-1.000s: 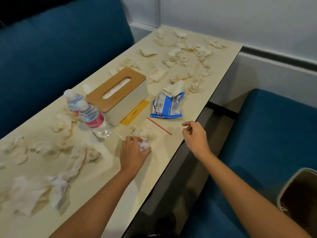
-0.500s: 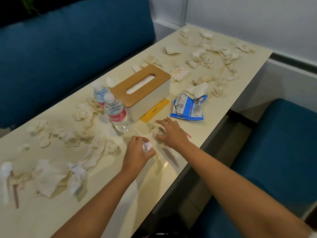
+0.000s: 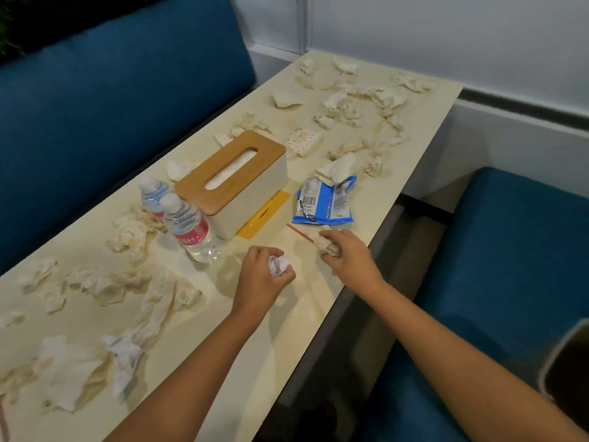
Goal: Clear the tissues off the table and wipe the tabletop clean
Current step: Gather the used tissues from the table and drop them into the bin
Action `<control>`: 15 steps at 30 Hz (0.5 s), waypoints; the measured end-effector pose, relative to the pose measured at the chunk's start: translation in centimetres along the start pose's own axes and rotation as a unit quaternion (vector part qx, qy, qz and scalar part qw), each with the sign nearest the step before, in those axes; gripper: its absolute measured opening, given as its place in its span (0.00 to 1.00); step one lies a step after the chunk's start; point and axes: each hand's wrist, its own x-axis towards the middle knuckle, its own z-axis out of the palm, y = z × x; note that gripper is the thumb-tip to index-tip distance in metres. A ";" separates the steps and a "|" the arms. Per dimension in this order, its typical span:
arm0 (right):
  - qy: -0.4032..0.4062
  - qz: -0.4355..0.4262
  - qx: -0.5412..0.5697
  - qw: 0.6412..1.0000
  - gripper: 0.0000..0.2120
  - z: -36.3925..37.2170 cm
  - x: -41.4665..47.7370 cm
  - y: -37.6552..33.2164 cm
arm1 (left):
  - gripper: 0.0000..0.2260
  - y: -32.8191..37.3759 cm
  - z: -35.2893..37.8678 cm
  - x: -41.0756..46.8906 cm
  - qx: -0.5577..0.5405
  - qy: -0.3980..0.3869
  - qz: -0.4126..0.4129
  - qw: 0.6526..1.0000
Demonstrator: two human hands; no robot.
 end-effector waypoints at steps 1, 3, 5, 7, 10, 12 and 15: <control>0.025 0.016 0.014 0.999 0.20 -1.2 -0.8 0.8 | 0.15 1.0 0.8 0.1 -0.009 -0.010 0.011 1.000; 0.078 0.054 0.033 0.995 0.20 -3.6 -2.8 2.7 | 0.15 3.3 2.8 0.0 -0.028 -0.042 0.030 0.998; 0.132 0.092 0.038 0.986 0.19 -5.8 -5.3 4.9 | 0.14 5.5 4.9 -0.4 -0.053 -0.083 0.057 0.993; 0.191 0.140 0.046 0.971 0.19 -8.0 -8.4 7.4 | 0.12 7.8 7.3 -1.2 -0.086 -0.127 0.097 0.983; 0.261 0.213 0.038 0.941 0.19 -10.9 -13.5 10.9 | 0.11 11.0 11.1 -2.7 -0.105 -0.196 0.146 0.964; 0.290 0.266 0.026 0.919 0.21 -12.6 -16.9 13.2 | 0.11 13.2 13.8 -4.1 -0.103 -0.246 0.178 0.947; 0.316 0.339 0.027 0.886 0.22 -14.6 -21.7 15.8 | 0.10 16.1 17.8 -6.9 -0.096 -0.310 0.224 0.919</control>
